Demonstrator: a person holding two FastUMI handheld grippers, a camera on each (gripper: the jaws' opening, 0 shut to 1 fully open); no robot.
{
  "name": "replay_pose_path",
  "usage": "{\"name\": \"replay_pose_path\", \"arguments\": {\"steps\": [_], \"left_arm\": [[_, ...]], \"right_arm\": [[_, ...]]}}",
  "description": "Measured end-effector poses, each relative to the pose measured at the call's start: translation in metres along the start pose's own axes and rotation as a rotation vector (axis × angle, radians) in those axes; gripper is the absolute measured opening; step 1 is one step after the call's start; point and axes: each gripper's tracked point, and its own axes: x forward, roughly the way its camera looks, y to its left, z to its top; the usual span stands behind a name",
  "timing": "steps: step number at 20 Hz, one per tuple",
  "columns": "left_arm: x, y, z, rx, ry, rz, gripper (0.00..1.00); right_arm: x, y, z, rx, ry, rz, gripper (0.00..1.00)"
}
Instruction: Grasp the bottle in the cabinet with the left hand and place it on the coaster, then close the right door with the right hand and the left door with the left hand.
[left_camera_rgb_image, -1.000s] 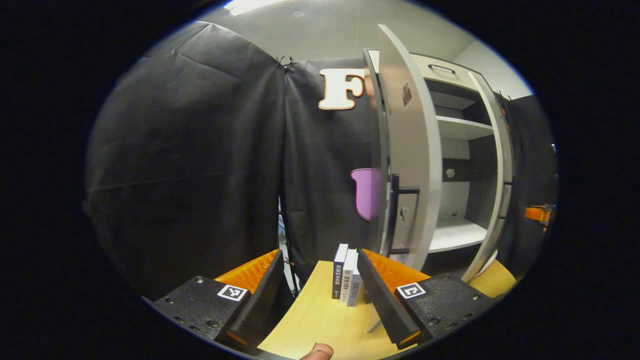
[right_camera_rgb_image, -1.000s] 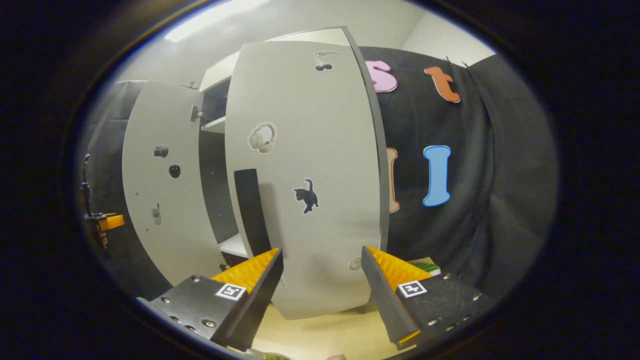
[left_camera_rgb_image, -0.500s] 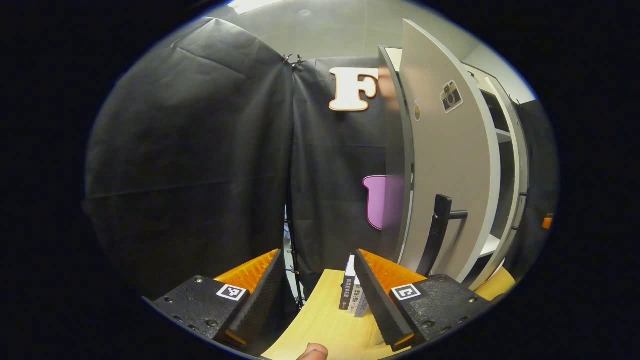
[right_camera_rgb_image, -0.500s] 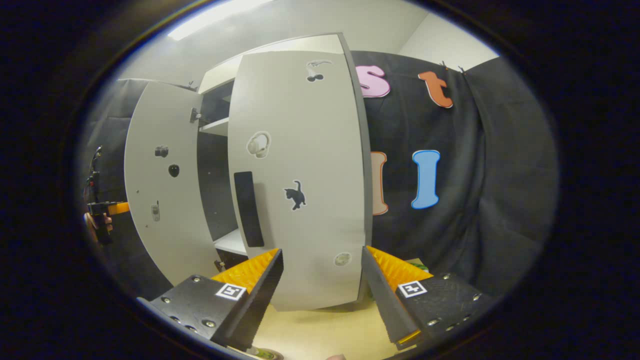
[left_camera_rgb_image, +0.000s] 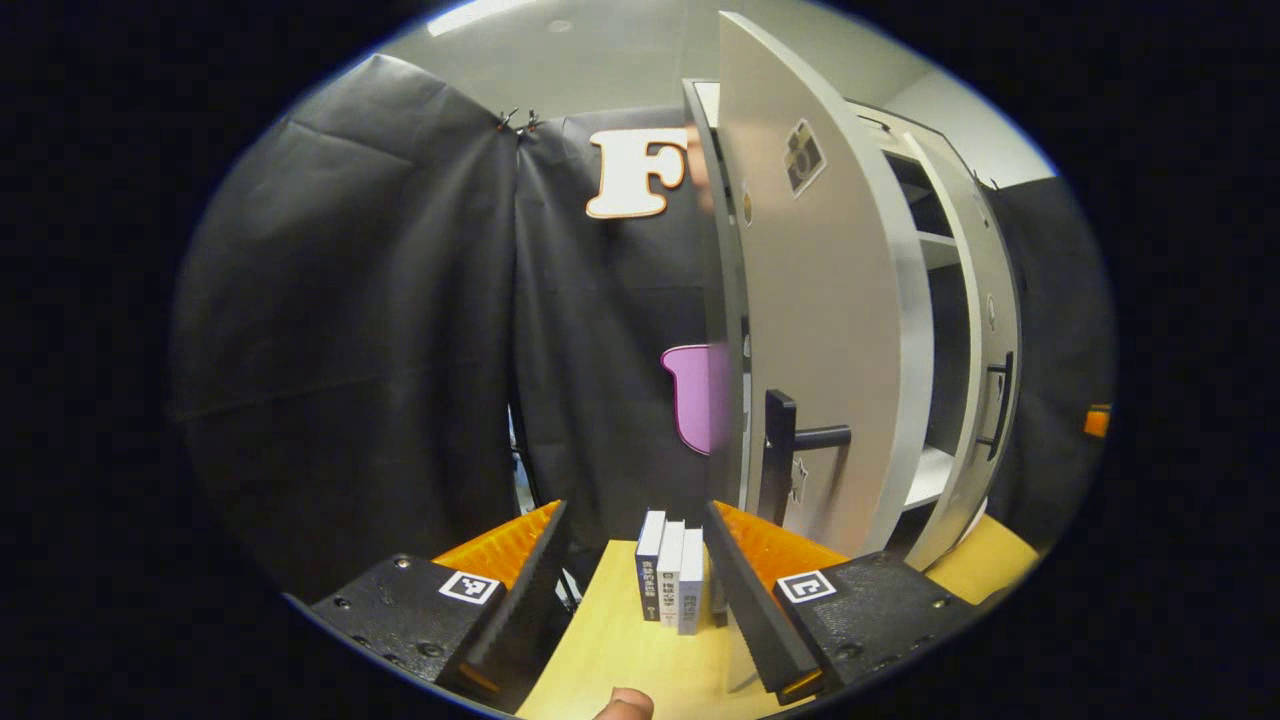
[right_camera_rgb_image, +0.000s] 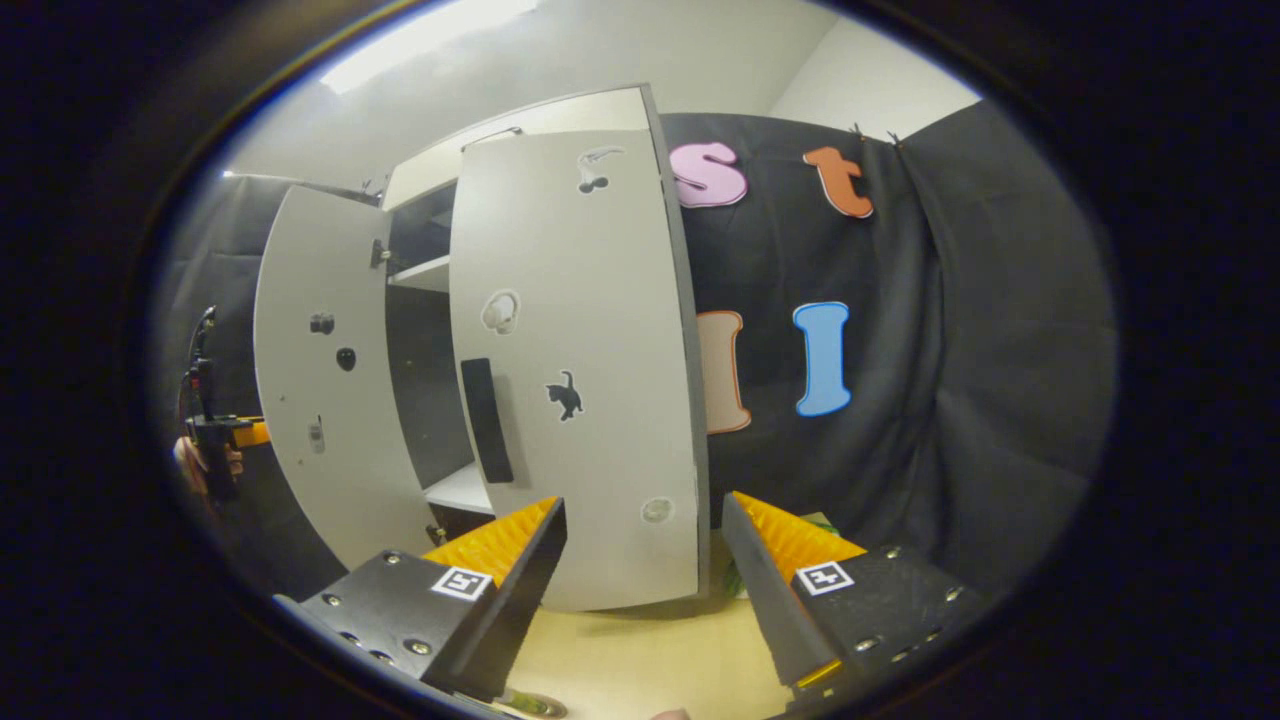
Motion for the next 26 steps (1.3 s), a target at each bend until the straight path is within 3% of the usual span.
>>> {"name": "replay_pose_path", "arguments": {"steps": [4,6,7,9,14,16,17,19,21,23,26], "left_arm": [[-0.002,-0.012,-0.012,-0.130,0.052,-0.044,0.85],[-0.002,-0.020,-0.008,-0.079,0.035,-0.031,0.88],[-0.005,-0.022,-0.003,-0.039,0.016,-0.020,0.84],[-0.005,-0.026,-0.001,0.007,-0.006,-0.017,0.88],[-0.006,-0.048,-0.001,-0.056,0.012,-0.073,0.85],[-0.006,-0.050,0.002,-0.083,0.008,-0.077,0.88],[-0.005,-0.050,0.003,-0.087,0.005,-0.076,0.84],[-0.005,-0.051,0.006,-0.081,-0.001,-0.079,0.88],[-0.005,-0.054,0.006,-0.081,-0.008,-0.086,0.84],[-0.005,-0.058,0.005,-0.091,-0.008,-0.096,0.92],[-0.004,-0.068,0.007,-0.082,-0.014,-0.120,0.88]], "right_arm": [[-0.008,-0.007,0.008,0.019,-0.020,-0.011,0.95],[-0.009,-0.006,0.008,0.023,-0.026,-0.007,0.95],[-0.008,-0.008,0.008,0.019,-0.024,-0.013,0.95],[-0.009,-0.007,0.010,0.007,-0.030,-0.026,0.95],[-0.010,-0.011,0.014,0.031,-0.043,-0.032,0.95],[-0.012,-0.012,0.016,0.035,-0.051,-0.041,0.95],[-0.014,-0.011,0.016,0.038,-0.053,-0.041,0.95],[-0.015,-0.011,0.020,0.039,-0.059,-0.041,0.95],[-0.015,-0.010,0.019,0.026,-0.056,-0.036,0.95],[-0.014,-0.010,0.019,0.012,-0.054,-0.038,0.95],[-0.015,-0.009,0.018,0.000,-0.047,-0.032,0.95]]}}
